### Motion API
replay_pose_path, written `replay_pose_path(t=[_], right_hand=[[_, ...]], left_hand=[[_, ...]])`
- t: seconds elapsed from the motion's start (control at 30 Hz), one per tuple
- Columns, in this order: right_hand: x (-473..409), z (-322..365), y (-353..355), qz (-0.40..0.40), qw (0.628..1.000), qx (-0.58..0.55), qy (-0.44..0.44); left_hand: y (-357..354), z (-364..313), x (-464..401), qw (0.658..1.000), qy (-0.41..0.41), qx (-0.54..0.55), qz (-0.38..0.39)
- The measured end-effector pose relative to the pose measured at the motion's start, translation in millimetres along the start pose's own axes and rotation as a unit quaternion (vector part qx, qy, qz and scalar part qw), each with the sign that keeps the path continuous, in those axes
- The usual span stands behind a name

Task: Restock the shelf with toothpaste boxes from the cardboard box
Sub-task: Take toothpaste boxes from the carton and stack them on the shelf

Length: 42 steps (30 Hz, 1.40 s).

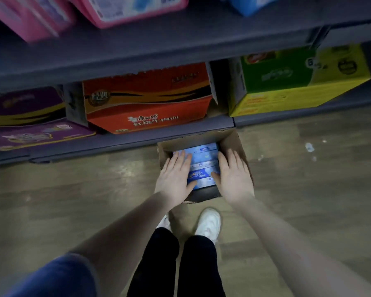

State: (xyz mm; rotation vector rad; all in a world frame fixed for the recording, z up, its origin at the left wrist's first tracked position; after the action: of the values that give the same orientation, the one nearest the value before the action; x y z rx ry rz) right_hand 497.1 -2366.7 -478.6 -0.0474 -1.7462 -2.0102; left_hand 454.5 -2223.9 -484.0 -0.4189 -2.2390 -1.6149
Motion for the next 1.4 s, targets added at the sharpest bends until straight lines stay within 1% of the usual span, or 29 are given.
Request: replay_pose_path(t=[0.03,0.13,0.2,0.37,0.53,0.67,0.77,0.83,0.87,0.93,1.0,1.07,1.17,1.33,1.4], right_hand=[[-5.6,-3.4,-12.1,0.006,1.0,-0.003,0.004],[-22.6,-16.9,-55.9,0.09,0.994,0.054,0.026],[-35.0,-26.3,-79.7,0.129,0.988,0.079,0.028],[-65.1,-39.5,-130.1,0.201,0.972,0.121,0.028],[-97.6,-49.5,-169.6,0.238,0.96,0.144,0.019],[-118.7,-52.4,-189.9,0.242,0.955,0.169,0.037],[-132.2,-53.9,-203.0,0.223,0.956,0.188,0.043],[-138.9,-54.8,-212.6,0.205,0.959,0.193,0.045],[-142.0,-55.2,-217.4,0.196,0.96,0.195,0.048],[-147.3,-55.6,-226.7,0.191,0.96,0.198,0.048],[-151.3,-57.1,-233.7,0.2,0.961,0.186,0.036],[-153.8,-59.1,-238.3,0.202,0.966,0.161,0.017],[-154.9,-58.4,-239.8,0.165,0.972,0.164,0.016],[-152.5,-59.8,-239.7,0.144,0.984,0.106,-0.019],[-156.0,-59.6,-235.4,0.121,0.986,0.109,-0.02]], left_hand=[[-12.3,3.0,-6.1,1.0,0.009,0.002,0.005],[-49.8,11.1,-25.3,0.999,0.022,-0.006,0.032],[-74.6,17.6,-38.6,0.998,0.024,-0.018,0.058],[-130.8,35.4,-77.1,0.993,0.049,-0.026,0.108],[-167.5,50.2,-114.8,0.988,0.091,-0.049,0.119],[-186.0,61.8,-139.5,0.986,0.109,-0.07,0.105],[-203.0,63.1,-147.7,0.982,0.102,-0.126,0.099],[-210.8,63.6,-151.6,0.983,0.11,-0.131,0.059],[-213.7,65.7,-154.4,0.985,0.123,-0.116,0.034],[-218.6,72.3,-159.8,0.985,0.145,-0.096,0.018],[-222.4,76.8,-165.8,0.983,0.155,-0.09,0.031],[-226.5,78.6,-170.7,0.982,0.159,-0.101,0.019],[-223.3,78.6,-179.6,0.971,0.169,-0.156,-0.072],[-213.7,75.9,-181.5,0.967,0.172,-0.166,-0.083],[-211.9,75.9,-179.2,0.968,0.177,-0.156,-0.083]])
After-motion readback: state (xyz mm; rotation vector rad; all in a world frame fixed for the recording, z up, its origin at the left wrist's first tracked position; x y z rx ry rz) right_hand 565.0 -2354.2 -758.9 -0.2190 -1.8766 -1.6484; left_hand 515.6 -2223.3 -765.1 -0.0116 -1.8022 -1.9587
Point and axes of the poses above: each hand's wrist, its own x-axis away from the middle knuckle, its own y-axis out of the back of the hand, z = x × y, the point moved 5 cm from there along -x, towards the middle knuckle, and after that the axes turned 3 degrees about -z, right-handed, at the moved point
